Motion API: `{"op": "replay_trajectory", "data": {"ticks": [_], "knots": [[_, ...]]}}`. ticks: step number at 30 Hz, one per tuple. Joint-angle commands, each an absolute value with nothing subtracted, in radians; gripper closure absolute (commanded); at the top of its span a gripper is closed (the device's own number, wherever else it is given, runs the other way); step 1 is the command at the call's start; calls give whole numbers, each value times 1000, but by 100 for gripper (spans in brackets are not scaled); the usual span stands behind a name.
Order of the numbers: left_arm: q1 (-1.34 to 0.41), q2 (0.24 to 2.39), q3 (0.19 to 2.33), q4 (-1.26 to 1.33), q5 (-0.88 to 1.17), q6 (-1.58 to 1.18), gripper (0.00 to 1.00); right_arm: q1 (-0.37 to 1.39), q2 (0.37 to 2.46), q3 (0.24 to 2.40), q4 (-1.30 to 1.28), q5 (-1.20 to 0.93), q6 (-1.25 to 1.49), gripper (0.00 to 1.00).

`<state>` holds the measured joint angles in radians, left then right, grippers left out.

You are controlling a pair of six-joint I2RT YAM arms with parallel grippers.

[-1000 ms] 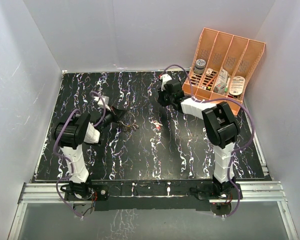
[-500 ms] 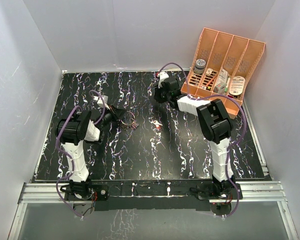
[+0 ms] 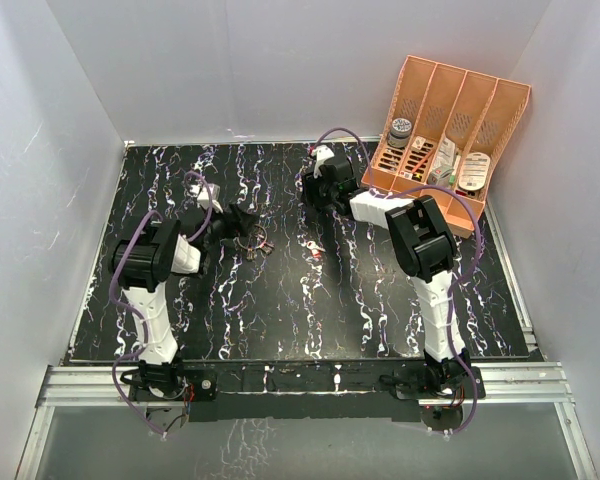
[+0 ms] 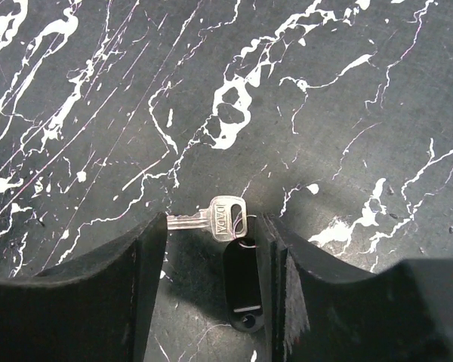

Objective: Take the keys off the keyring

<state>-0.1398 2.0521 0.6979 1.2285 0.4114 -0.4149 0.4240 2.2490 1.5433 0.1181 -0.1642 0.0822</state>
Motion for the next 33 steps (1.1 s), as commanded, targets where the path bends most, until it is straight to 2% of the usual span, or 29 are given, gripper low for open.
{"op": "replay_trajectory", "data": {"ticks": [1, 9, 16, 20, 22, 28, 33], "knots": [[-141, 1980, 723, 1131, 379, -367, 2, 419, 2232, 1585, 156, -163, 78, 49], [-141, 1846, 745, 949, 298, -308, 1, 419, 2050, 1458, 218, -143, 68, 44], [-141, 1664, 786, 613, 49, -257, 1, 417, 1776, 1180, 340, -48, 107, 36], [-143, 1573, 775, 519, 14, -183, 1, 416, 1600, 1013, 421, 58, 102, 25], [-146, 1528, 761, 495, -57, -180, 1, 416, 1517, 928, 461, 108, 91, 3], [-150, 1379, 708, 434, -228, -132, 1, 412, 1250, 693, 578, 270, 39, 2], [-153, 1237, 643, 446, -253, -107, 1, 405, 1121, 581, 607, 400, 41, 2]]}}
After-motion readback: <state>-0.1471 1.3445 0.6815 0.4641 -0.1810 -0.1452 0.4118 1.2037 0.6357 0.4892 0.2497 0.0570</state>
